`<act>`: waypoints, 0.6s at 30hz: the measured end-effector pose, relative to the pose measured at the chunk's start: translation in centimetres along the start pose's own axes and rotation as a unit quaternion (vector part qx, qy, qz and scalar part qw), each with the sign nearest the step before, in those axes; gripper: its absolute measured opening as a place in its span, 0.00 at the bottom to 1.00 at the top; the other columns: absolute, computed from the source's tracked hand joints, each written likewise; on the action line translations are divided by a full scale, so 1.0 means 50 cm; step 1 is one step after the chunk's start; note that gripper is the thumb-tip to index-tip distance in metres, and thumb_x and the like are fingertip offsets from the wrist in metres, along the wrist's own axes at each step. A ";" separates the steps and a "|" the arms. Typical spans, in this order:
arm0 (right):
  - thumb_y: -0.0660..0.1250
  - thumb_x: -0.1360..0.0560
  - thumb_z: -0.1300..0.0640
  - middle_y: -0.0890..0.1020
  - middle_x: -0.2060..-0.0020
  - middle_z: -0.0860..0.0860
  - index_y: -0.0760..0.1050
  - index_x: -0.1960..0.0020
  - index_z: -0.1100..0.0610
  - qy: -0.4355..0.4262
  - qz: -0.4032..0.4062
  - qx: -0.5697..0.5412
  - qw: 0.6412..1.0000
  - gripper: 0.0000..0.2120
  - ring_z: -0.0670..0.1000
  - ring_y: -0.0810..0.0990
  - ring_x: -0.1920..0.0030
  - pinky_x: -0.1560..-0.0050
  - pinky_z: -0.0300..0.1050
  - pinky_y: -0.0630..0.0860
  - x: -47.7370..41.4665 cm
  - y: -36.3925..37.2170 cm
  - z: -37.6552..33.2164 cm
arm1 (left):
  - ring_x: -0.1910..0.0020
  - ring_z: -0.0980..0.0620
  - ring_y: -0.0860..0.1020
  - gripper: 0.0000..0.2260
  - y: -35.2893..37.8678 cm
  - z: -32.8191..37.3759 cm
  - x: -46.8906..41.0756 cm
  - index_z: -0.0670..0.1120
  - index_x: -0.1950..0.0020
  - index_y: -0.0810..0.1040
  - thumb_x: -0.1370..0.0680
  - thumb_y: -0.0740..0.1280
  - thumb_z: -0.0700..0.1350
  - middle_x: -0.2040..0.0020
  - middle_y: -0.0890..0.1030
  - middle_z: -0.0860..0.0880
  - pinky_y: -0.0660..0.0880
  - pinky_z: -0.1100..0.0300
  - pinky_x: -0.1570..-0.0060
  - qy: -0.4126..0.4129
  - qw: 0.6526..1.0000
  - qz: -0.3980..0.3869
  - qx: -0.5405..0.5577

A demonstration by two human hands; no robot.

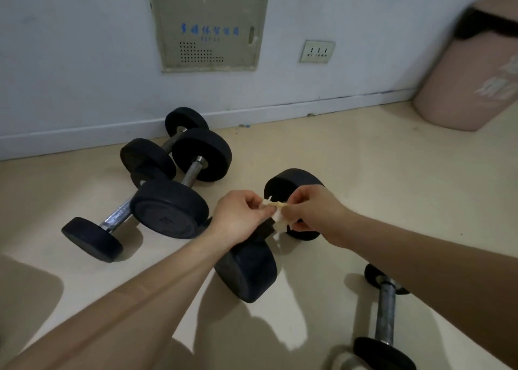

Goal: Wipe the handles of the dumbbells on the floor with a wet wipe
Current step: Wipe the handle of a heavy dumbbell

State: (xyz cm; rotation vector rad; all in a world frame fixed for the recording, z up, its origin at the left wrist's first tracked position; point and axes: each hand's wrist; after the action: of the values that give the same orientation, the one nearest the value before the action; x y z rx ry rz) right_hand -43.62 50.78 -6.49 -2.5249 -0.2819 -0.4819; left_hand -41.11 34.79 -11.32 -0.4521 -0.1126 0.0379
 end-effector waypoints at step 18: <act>0.57 0.23 0.64 0.78 0.56 0.59 0.71 0.57 0.53 -0.047 0.084 0.080 0.992 0.09 0.60 0.79 0.61 0.67 0.49 0.79 -0.065 -0.075 0.129 | 0.29 0.46 0.61 0.39 -0.007 -0.032 0.072 0.58 0.29 0.58 0.35 0.74 0.58 0.31 0.65 0.48 0.58 0.42 0.35 0.200 0.797 -0.156 -0.549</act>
State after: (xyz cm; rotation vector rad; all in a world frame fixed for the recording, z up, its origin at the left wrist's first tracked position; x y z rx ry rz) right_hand -45.92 57.12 -11.03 -2.3928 -0.1364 -0.2630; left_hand -37.34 34.02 -12.24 -1.5962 0.2359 -0.4781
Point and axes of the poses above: each hand's wrist, its own x-axis away from the middle knuckle, its own y-axis out of the palm, z = x × y
